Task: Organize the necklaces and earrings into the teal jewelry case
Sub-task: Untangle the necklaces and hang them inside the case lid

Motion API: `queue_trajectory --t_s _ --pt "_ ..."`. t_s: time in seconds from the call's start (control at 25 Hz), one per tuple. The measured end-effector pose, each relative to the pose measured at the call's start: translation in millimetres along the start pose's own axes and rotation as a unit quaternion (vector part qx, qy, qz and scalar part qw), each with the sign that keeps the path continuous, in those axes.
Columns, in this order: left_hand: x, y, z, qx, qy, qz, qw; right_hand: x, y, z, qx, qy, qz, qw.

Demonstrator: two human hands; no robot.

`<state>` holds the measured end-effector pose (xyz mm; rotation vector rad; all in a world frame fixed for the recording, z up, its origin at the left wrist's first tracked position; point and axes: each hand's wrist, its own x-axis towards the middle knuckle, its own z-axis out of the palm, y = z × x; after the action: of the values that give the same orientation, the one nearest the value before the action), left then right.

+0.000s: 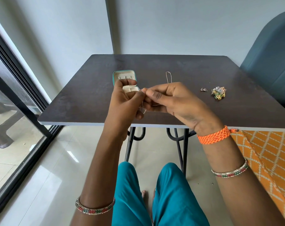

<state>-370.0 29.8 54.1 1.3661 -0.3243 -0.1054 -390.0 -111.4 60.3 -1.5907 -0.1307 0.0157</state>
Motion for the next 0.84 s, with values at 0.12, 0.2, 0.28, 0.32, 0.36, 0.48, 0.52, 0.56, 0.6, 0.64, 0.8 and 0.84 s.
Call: queue_trajectory --t_s 0.12,0.2,0.28,0.32,0.36,0.48,0.52,0.56,0.6,0.64,0.8,0.84 --pt "1 -1 1 0.070 0.005 -0.001 0.998 2 6 -3 -0.024 0.041 0.015 0.999" --pt "1 -6 0 0.081 0.007 -0.008 0.997 2 7 -5 -0.064 0.059 0.015 0.996" --pt "1 -11 0 0.082 0.013 -0.007 0.997 3 7 -5 -0.130 0.061 0.011 0.990" --pt "1 -13 -1 0.070 0.011 -0.006 0.998 3 7 -4 -0.154 0.053 0.012 0.987" --pt "0 -15 -1 0.043 0.004 -0.011 0.999 4 7 -3 -0.155 0.044 0.018 0.987" --pt "2 -17 -5 -0.074 -0.010 -0.080 0.994 5 6 3 0.001 0.013 0.049 0.999" --pt "4 -16 -7 -0.109 -0.012 -0.110 0.988 5 7 5 0.055 -0.009 0.049 0.997" --pt "6 -14 -11 -0.142 -0.018 -0.142 0.980 5 9 8 0.086 -0.029 0.046 0.995" --pt "7 -12 -14 -0.171 -0.025 -0.168 0.971 5 12 11 0.104 -0.042 0.043 0.993" --pt "9 -10 -15 -0.194 -0.029 -0.185 0.963 5 17 12 0.116 -0.045 0.040 0.991" --pt "9 2 -18 -0.211 0.019 -0.184 0.960 5 29 20 0.115 0.001 0.042 0.993" --pt "9 4 -17 -0.206 0.033 -0.169 0.963 5 33 22 0.095 0.018 0.041 0.995"
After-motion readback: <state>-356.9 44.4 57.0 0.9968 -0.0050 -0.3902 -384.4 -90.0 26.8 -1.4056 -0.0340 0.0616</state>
